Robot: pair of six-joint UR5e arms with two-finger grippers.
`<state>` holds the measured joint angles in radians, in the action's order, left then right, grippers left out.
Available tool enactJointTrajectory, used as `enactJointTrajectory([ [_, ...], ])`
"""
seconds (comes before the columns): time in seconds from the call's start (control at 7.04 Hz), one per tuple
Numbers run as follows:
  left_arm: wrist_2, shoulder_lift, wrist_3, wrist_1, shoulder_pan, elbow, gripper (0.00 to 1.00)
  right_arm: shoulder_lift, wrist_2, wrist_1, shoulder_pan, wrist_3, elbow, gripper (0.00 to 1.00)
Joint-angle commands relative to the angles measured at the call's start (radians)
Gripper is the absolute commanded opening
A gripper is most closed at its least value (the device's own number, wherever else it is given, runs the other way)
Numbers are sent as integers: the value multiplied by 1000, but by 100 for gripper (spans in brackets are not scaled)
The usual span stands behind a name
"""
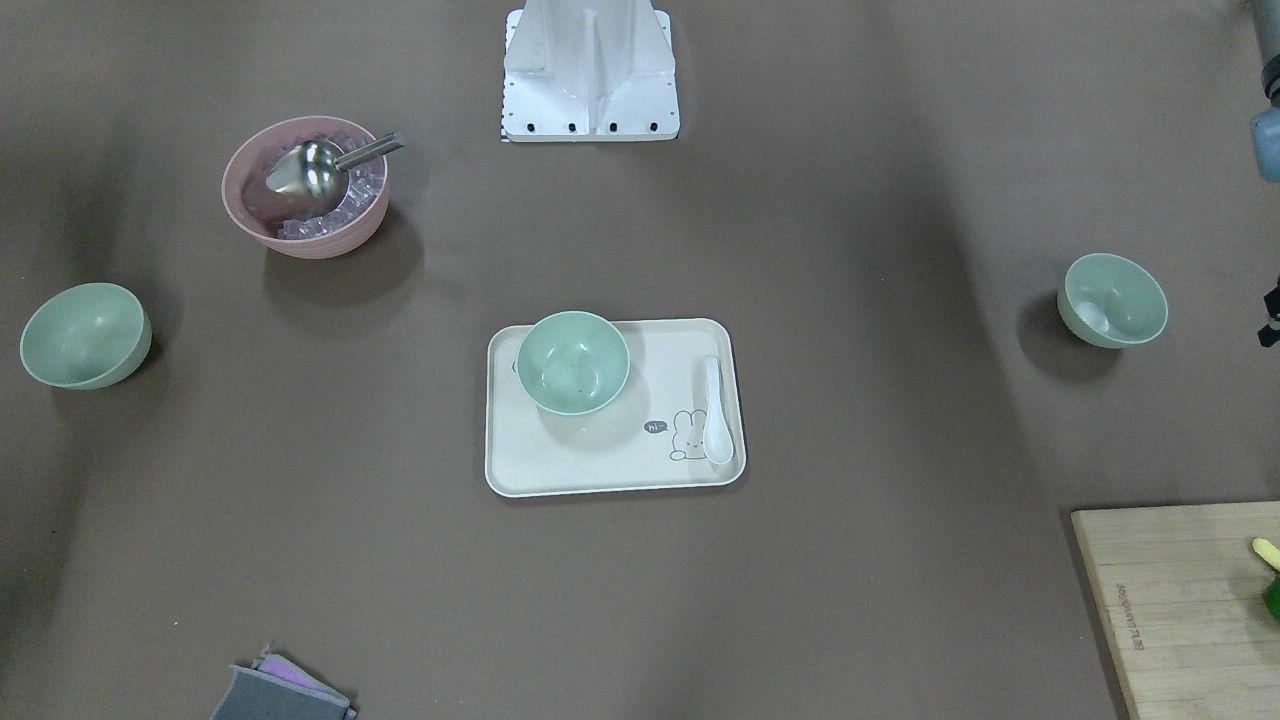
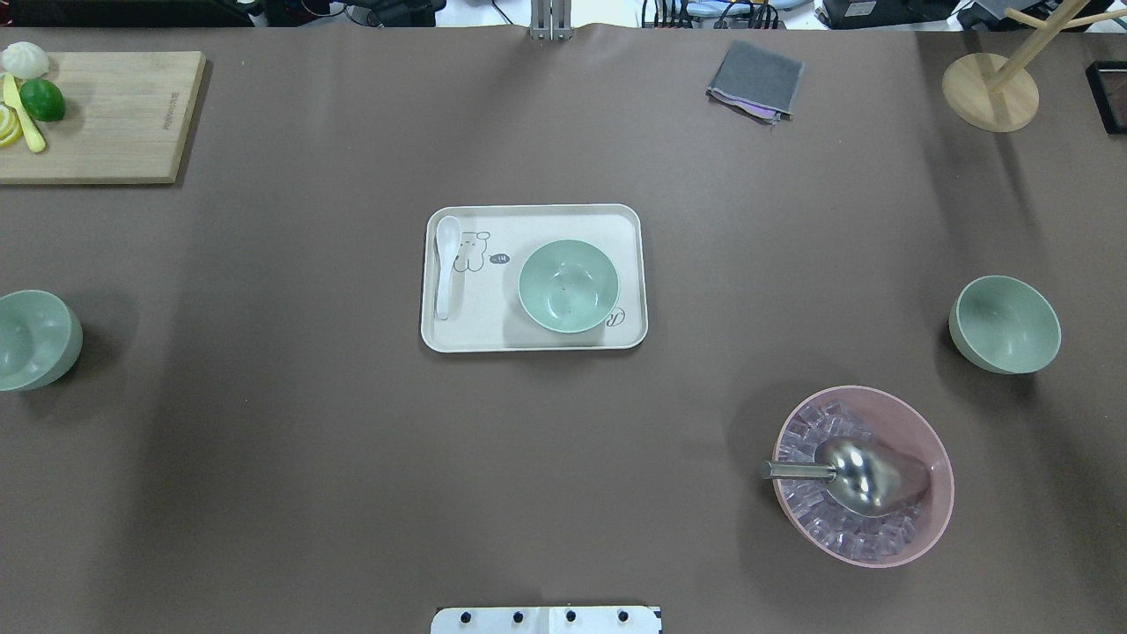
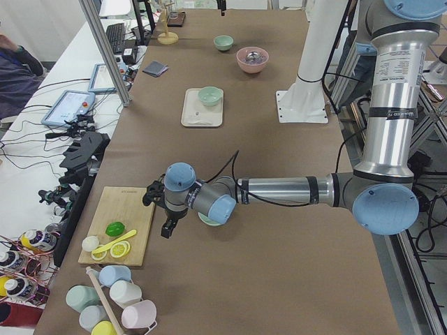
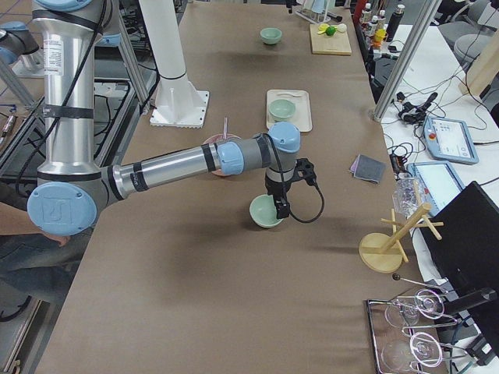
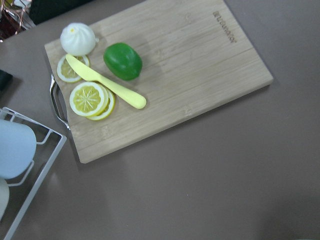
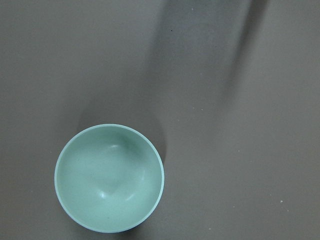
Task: Stack green bowls together
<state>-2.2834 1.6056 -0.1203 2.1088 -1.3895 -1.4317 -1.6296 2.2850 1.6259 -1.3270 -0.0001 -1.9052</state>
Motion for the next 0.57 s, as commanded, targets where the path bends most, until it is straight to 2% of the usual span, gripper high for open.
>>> enactJointTrajectory([
  [0.0, -68, -39, -51, 10, 44, 30, 96, -3, 2, 0, 8, 0, 37, 100],
  [0.14, -109, -77, -74, 40, 50, 30, 93, -4, 1, 0, 9, 0, 43, 100],
  [0.43, -116, -183, -244, 260, 82, 31, 89, -4, 2, 0, 14, 0, 43, 100],
])
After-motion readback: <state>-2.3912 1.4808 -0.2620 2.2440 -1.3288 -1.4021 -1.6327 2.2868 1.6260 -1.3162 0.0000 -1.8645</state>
